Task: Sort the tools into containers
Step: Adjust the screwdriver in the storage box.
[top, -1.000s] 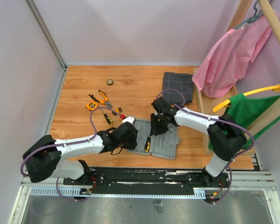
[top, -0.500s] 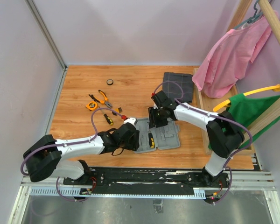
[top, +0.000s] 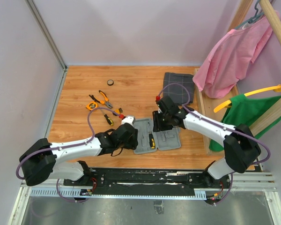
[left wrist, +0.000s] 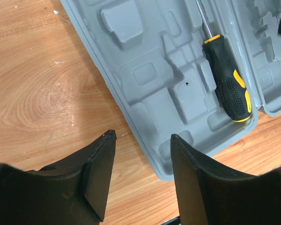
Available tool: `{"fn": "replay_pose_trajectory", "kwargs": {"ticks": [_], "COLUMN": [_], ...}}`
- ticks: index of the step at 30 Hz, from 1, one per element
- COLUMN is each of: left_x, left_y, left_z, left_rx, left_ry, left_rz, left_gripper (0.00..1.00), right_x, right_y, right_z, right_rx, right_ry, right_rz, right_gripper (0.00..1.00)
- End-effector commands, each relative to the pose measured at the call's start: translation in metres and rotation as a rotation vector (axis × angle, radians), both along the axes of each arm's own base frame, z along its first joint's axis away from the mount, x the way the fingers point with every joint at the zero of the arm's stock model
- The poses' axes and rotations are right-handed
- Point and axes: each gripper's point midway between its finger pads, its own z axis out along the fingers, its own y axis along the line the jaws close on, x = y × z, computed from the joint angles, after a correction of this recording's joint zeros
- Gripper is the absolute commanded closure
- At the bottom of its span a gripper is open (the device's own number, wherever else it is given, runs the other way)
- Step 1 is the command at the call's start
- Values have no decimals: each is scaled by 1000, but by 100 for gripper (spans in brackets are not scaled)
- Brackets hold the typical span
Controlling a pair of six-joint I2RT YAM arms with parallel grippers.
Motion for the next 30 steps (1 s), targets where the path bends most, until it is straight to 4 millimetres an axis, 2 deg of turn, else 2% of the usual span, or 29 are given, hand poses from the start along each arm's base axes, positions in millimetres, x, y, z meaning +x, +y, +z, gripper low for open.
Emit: {"fn": "replay_pose_trajectory", "kwargs": {"ticks": [1,6,12,19,24,30], "left_x": [3,2,1,1,0,0], "left_y": [0,-2,-4,-9,-12,-12], "left_z": [-4,-7,-10,-15,-16,-14], "left_rx": [12,11,14,23,24,25], "left_ry": [-12,-6,6,18,21,17], "left_rz": [-1,-5,-14,-40,-64,-66], "left_gripper": [46,46,46,48,53,55], "right_x": [-30,-48,-56,-52,-42,-38], "right_y": [11,12,17,22,13,4], "right_z": [-7,-22,-37,-48,-56,-65], "right_rx": [-7,-72,-91,-110,-185,-255], "right_ry": [43,80,120,127,117,125], "right_rz": [56,89,116,118,62,30], "right_gripper": [59,64,70,75,78,81]}}
